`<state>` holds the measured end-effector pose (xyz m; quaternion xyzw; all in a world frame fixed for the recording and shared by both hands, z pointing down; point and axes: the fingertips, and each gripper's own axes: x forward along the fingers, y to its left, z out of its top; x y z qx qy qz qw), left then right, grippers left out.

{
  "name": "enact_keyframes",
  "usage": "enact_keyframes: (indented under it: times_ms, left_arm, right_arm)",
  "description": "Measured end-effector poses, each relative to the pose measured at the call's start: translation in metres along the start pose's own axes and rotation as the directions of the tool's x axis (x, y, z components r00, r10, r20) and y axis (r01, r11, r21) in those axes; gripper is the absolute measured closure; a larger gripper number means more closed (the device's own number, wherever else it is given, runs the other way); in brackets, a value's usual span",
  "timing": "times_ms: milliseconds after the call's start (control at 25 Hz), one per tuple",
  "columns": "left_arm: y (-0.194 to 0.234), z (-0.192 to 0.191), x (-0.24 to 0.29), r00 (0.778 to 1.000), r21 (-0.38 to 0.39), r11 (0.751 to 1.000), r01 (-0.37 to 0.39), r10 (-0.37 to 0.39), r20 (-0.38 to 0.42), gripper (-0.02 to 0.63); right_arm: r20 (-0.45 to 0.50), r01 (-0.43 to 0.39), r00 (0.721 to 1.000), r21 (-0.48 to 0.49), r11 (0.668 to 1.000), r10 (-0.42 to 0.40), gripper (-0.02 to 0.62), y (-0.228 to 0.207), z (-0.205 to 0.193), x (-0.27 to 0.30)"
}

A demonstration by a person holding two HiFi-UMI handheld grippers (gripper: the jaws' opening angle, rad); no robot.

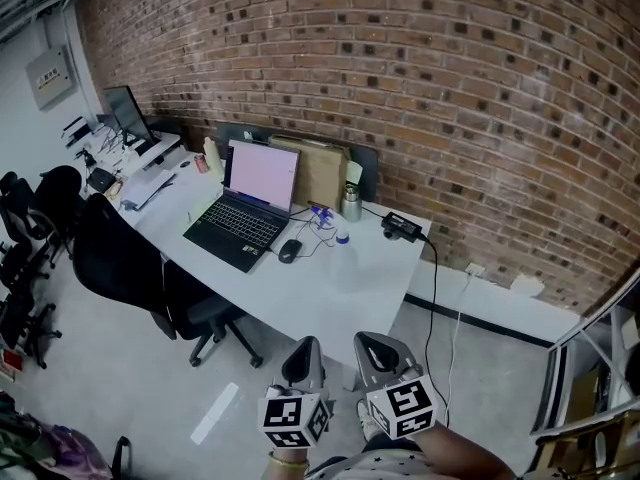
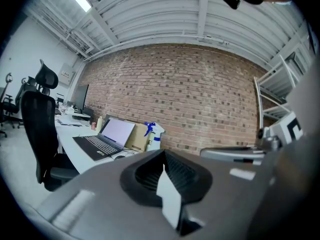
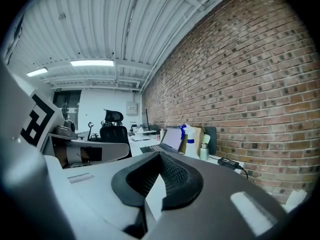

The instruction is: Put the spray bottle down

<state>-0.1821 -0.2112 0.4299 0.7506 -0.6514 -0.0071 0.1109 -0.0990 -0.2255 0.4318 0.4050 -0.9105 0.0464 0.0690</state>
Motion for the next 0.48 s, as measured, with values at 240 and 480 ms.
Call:
enact_keyframes:
  times_ms: [240, 480]
  left_arm:
    - [-0.0014, 0.0003, 0.0009, 1.000, 0.009, 1.000, 0.000, 0.000, -0.005, 0.597]
    - [-0.0078, -0.0010, 0.0013, 1.000, 0.027, 1.000, 0.013, -0.012, -0.009, 0.597]
  right_arm:
    - [0.000, -0.010, 1.000, -0.004, 1.000, 0.010, 0.597, 0.0000, 0.0014, 0.0009]
    - [0.007, -0.016, 1.000, -0.002, 1.000, 0.016, 0.597, -0.0005, 0.0001, -0.0005]
